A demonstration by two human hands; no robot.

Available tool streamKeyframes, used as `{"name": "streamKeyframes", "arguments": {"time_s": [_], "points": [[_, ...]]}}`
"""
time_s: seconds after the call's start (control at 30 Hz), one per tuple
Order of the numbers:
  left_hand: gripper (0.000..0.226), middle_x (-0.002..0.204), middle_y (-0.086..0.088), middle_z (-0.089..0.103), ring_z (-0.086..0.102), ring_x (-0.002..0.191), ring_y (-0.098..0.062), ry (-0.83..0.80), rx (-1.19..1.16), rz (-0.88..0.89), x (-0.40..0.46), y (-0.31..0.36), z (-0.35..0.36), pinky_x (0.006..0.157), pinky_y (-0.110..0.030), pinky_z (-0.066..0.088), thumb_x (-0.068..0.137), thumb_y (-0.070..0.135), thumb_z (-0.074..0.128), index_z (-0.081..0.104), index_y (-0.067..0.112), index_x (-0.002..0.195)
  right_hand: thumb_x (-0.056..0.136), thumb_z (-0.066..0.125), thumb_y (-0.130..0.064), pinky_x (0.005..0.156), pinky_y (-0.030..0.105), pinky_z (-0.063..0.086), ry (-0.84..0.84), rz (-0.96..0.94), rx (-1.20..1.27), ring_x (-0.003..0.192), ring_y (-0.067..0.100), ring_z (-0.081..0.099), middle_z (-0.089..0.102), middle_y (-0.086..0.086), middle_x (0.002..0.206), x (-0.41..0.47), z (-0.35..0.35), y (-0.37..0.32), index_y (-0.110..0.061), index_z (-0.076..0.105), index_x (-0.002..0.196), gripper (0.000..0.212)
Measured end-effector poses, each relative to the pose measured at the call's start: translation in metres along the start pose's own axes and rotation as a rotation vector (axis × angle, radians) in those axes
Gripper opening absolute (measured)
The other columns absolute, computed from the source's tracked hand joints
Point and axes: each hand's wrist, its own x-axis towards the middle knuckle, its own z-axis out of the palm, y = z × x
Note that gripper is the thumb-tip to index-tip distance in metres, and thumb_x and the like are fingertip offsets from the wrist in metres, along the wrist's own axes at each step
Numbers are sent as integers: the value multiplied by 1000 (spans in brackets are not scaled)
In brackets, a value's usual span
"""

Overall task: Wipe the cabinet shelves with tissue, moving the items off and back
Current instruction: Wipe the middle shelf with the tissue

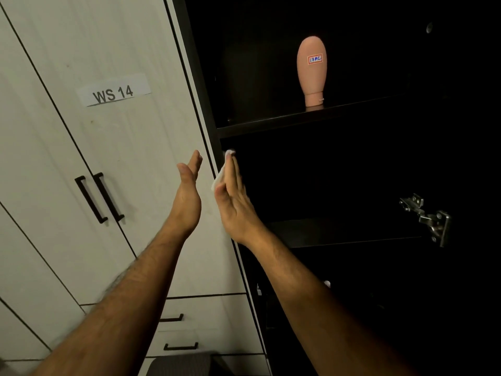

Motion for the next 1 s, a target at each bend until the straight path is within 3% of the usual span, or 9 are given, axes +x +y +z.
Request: {"name": "streamKeyframes", "arguments": {"time_s": [0.17, 0.3, 0.5, 0.7, 0.87, 1.0], "points": [[81, 159, 9, 26, 19, 145, -1, -5, -32, -43, -15, -22, 9, 121, -30, 7, 86, 65, -3, 20, 28, 154, 70, 1, -91, 117, 47, -7, -72, 151, -96, 146, 12, -20, -29, -18, 156, -32, 8, 33, -40, -28, 145, 96], [83, 158, 10, 27, 19, 142, 1, -18, -52, -91, -30, -39, 15, 117, -26, 7, 87, 70, -6, 20, 30, 154, 83, 19, -78, 117, 44, -11, -184, 269, -189, 144, 17, -21, -28, -13, 157, -45, 4, 47, -37, -30, 145, 90], [79, 158, 8, 27, 19, 137, 4, -21, -91, -154, -49, -50, 23, 111, -22, 7, 85, 63, -1, 19, 30, 154, 77, 14, -84, 121, 47, -5, -317, 308, -324, 148, 19, -13, -22, -3, 160, -52, -1, 66, -26, -29, 147, 101], [81, 159, 7, 26, 19, 138, 2, -28, -128, -193, -64, -59, 32, 110, -22, 8, 84, 63, 1, 19, 28, 154, 84, 16, -80, 120, 41, -10, -452, 255, -683, 149, 14, 0, -7, 6, 163, -62, -9, 64, -7, -16, 151, 105], [81, 158, 5, 27, 20, 138, 2, -32, -170, -211, -72, -68, 40, 110, -21, 8, 84, 63, 1, 20, 27, 154, 86, 21, -78, 119, 48, -11, -488, 209, -884, 150, 16, -2, -1, 5, 163, -78, -16, 63, -10, -2, 155, 99], [80, 158, 5, 28, 20, 137, 4, -46, -173, -199, -82, -74, 42, 110, -17, 9, 85, 62, 1, 21, 25, 154, 97, 23, -63, 118, 47, -13, -489, 104, -941, 149, 13, 4, 12, -2, 162, -88, -33, 64, -19, 14, 155, 73]]}}
